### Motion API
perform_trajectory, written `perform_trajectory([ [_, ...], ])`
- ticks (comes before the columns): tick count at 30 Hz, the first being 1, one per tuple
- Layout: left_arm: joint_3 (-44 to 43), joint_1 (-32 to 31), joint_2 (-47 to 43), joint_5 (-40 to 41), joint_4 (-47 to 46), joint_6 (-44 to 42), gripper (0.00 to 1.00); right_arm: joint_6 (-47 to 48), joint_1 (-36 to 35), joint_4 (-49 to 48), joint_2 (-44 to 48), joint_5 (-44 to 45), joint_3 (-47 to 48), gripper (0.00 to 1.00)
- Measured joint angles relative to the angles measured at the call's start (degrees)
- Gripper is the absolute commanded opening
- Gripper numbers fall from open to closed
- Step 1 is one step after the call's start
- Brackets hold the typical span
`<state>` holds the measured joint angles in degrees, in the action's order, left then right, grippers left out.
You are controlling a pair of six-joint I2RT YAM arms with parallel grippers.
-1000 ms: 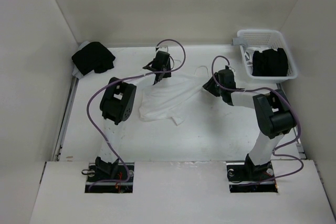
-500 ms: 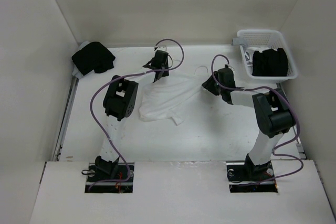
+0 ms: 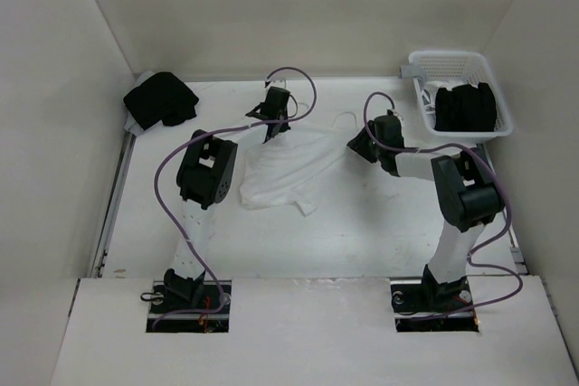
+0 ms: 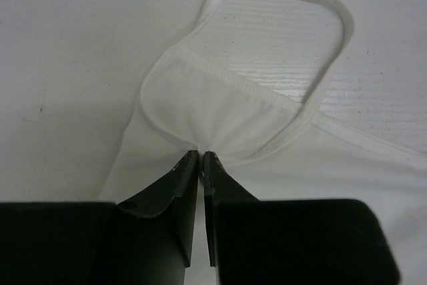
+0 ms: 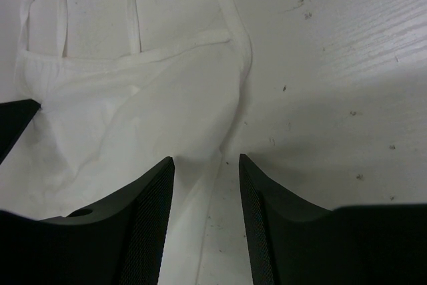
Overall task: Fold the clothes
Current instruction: Flatten the tank top out
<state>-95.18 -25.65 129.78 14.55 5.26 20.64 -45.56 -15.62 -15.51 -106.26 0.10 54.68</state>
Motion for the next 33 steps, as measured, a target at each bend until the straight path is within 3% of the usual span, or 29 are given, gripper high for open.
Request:
perform_trajectory([
  [6,4.35,0.39,-6.1,-0.02,-0.63,1.66,0.05,-1.14,0.28,0.5,-2.78,0.96,4.28,0.42],
  [9,4.85,0.85,-8.7,-0.02,-1.64,2.08,0.04,-1.77,0.28,0.61,-4.72,0.92,6.4,0.34],
  [15,7.19,1.86,-12.17,-0.24,-3.45,2.58,0.04,-3.41,0.57,2.45,-7.06,0.96,9.38,0.49],
  [20,8.98,2.45,-12.35,-1.01,-3.61,2.91,0.04,-4.02,1.07,4.98,-11.04,0.92,16.44,0.48],
  [26,12.92,2.67,-13.97,-1.62,-3.96,3.28,0.04,-4.39,1.31,8.11,-13.94,-0.37,21.51,0.33],
  [31,14.34,3.26,-16.24,-2.23,-4.48,3.8,0.04,-4.33,1.31,11.63,-15.41,-1.6,24.39,0.05],
  [33,14.53,3.72,-16.98,-2.73,-5.09,4.02,0.04,-4.59,1.31,11.78,-16.2,-1.62,25.7,0.0],
])
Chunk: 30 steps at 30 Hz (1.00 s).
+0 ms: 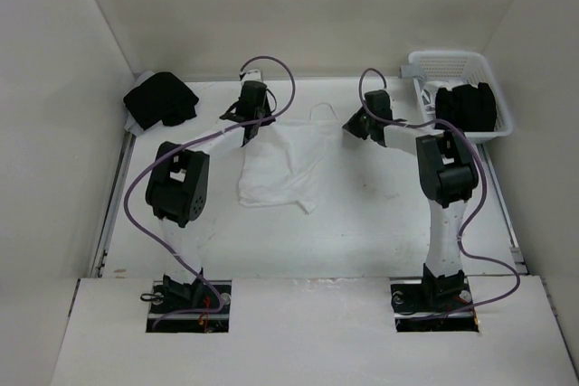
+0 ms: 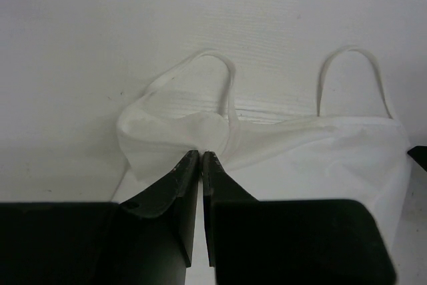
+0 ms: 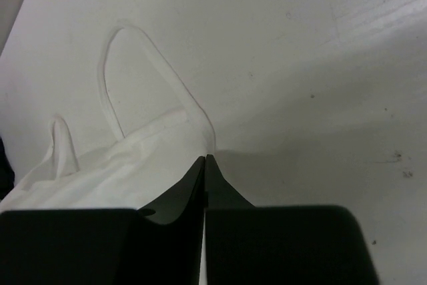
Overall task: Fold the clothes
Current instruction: Flatten the tank top out
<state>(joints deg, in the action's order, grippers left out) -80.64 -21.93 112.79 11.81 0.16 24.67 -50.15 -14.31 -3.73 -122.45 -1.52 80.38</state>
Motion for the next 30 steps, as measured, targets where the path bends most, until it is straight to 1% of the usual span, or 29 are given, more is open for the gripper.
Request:
perform_trajectory([
  [4,1.01,0.57,-2.25,-0.96,-0.55,0.46,0.04,-0.07,0.0,-2.1,-0.11,0.02,-0.15,0.0],
  [6,1.77,0.66,-4.07,-1.57,-0.5,0.81,0.03,0.02,0.0,-5.11,1.99,0.07,-3.34,0.0],
  [8,2.45,0.48,-6.47,-2.34,-0.39,1.33,0.03,0.42,0.0,-6.62,6.71,0.07,-8.28,0.0],
  [11,4.31,-0.22,-12.04,-3.61,-0.59,2.43,0.03,1.75,0.0,-7.28,18.14,0.44,-15.1,0.0],
  [14,8.17,-1.16,-21.22,-4.79,-0.94,3.8,0.03,4.13,-0.59,-7.65,34.6,1.51,-20.24,0.0],
  [17,12.48,-2.38,-32.2,-6.16,-1.84,5.4,0.03,6.6,-2.58,-7.87,51.8,2.93,-21.64,0.0],
  [20,17.18,-4.13,-43.8,-7.89,-2.95,7.02,0.03,9.57,-7.93,-6.84,66.99,5.6,-21.68,0.0],
  [22,19.52,-5.62,-50.58,-8.9,-3.19,8.02,0.03,12.11,-13.62,-4.87,75.23,8.11,-21.4,0.0],
  [24,21.27,-7.26,-56.48,-9.86,-3.06,8.87,0.03,14.73,-20.09,-1.99,81.0,11.78,-20.02,0.0],
  [27,23.45,-8.63,-62.73,-11.37,-2.32,9.7,0.03,18.03,-29.42,1.75,84.89,18.56,-18.23,0.01],
  [30,26.49,-8.0,-66.18,-12.81,-1.86,10.45,0.04,20.63,-38.21,5.16,85.26,25.9,-18.32,0.02],
])
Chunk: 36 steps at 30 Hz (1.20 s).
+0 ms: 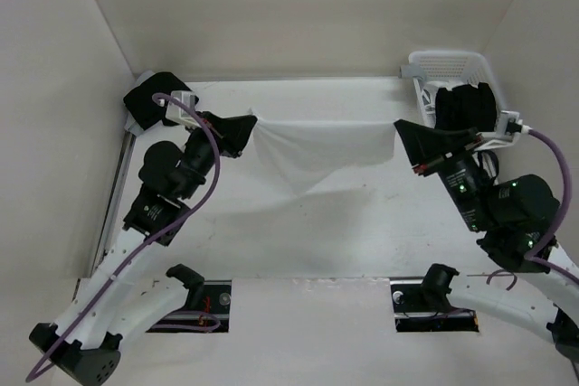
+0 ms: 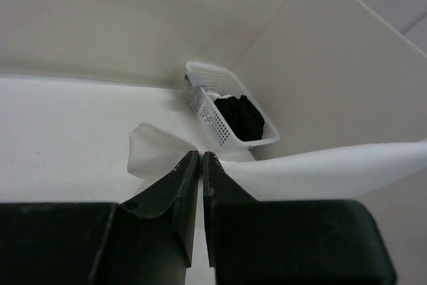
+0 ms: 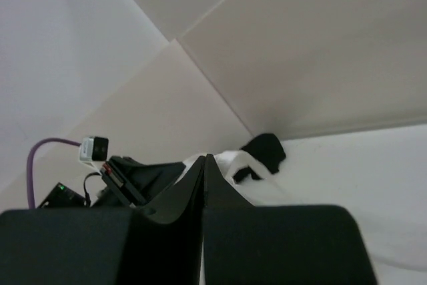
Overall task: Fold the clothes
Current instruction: Flatten the tank top out
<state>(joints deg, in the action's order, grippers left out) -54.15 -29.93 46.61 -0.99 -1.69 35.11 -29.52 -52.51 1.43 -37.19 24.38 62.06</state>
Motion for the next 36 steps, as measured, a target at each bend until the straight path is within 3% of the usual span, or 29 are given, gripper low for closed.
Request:
perform_trajectory([
  [3,3.45,2.29,0.72,-1.25,-0.15,0.9,0.04,1.66,-5.05,2.08,-1.9,5.14,-1.14,0.02],
  [6,6.67,5.44,6.03,-2.23,-1.77,1.7,0.04,2.08,-3.67,2.21,-6.51,6.58,-3.39,0.02],
  [9,8.2,9.4,15.87,-2.71,-4.85,3.06,0.03,1.44,3.28,-0.5,-14.4,2.99,-6.47,0.01],
  [13,7.37,14.84,31.71,-2.49,-9.44,5.16,0.03,-0.66,16.15,-6.34,-32.96,-5.53,-6.19,0.0],
  [18,-9.79,19.85,55.25,-1.84,-9.94,6.29,0.07,-3.26,27.02,-6.47,-62.84,-12.98,10.99,0.0],
  [21,-21.53,21.31,63.76,-1.38,-8.59,6.03,0.3,-4.72,30.21,-4.76,-73.94,-15.19,22.71,0.26],
  [23,-25.31,21.77,65.26,-0.83,-8.2,5.44,0.38,-5.31,31.54,-3.93,-75.65,-15.72,25.27,0.4],
  [26,-24.13,21.59,62.97,0.94,-8.92,4.68,0.41,-5.68,32.2,-4.87,-72.43,-15.87,22.29,0.43],
  [27,-21.79,21.27,61.09,1.99,-9.51,4.63,0.4,-5.97,32.13,-5.97,-70.12,-15.89,19.41,0.38],
  [30,-9.9,19.34,52.28,6.78,-10.54,4.55,0.32,-7.63,30.93,-10.62,-61.05,-16.11,6.36,0.05],
  [31,-5.64,18.21,49.07,8.5,-10.62,4.68,0.27,-8.35,30.42,-11.96,-58.6,-16.22,2.49,0.0],
  [34,6.19,13.97,40.89,13.14,-10.62,4.72,0.17,-11.21,28.63,-16.33,-53.33,-17.42,-8.72,0.0],
  [36,12.5,11.15,37.55,15.17,-10.03,4.68,0.16,-12.46,27.61,-17.53,-51.71,-18.53,-14.23,0.03],
])
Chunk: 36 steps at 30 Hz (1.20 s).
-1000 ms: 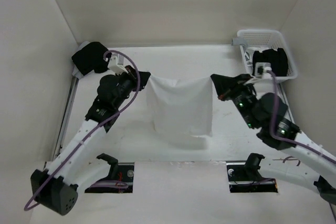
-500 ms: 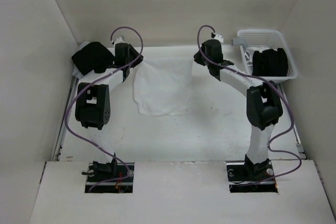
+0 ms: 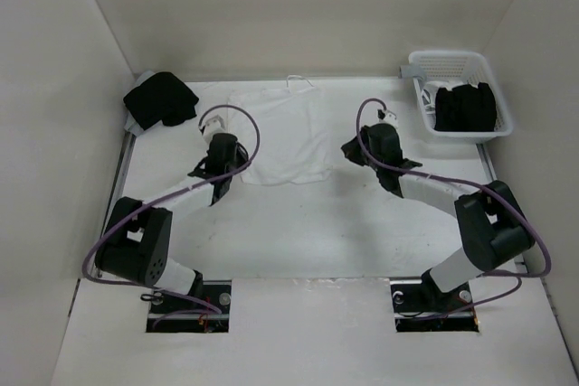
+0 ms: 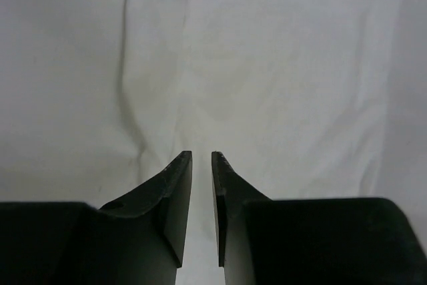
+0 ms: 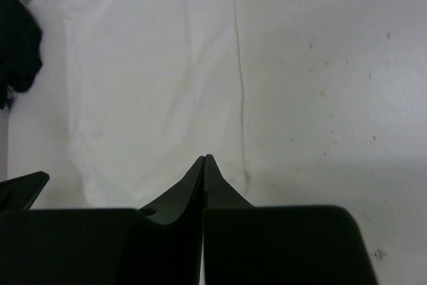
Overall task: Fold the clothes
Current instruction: Flatten the tank top out
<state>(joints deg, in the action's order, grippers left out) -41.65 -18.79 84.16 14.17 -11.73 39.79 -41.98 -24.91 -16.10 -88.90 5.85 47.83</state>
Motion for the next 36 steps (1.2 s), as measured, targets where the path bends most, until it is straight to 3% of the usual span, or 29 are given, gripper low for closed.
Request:
perform_trajectory([
  [7,12.26,-3.23,-2.62,4.15,2.49,-1.01,0.25,-1.79,-1.11,-1.95,5.31,-1.29,-8.35,0.06],
  [17,11.98,-6.43,-1.73,5.84,-2.01,-3.63,0.27,-2.14,-2.6,-5.46,5.9,-1.97,-8.57,0.08],
  [25,8.59,-6.49,4.0,7.3,-3.17,-5.49,0.29,-2.73,-3.19,-5.49,4.22,-2.27,-8.57,0.09],
  [30,7.28,-6.49,5.68,7.69,-3.85,-5.97,0.15,-2.89,-3.52,-5.49,3.89,-2.45,-8.57,0.1],
  [36,7.28,-6.71,3.74,7.67,-1.81,-5.81,0.1,-3.34,-3.21,-5.73,1.4,-2.29,-7.82,0.4],
])
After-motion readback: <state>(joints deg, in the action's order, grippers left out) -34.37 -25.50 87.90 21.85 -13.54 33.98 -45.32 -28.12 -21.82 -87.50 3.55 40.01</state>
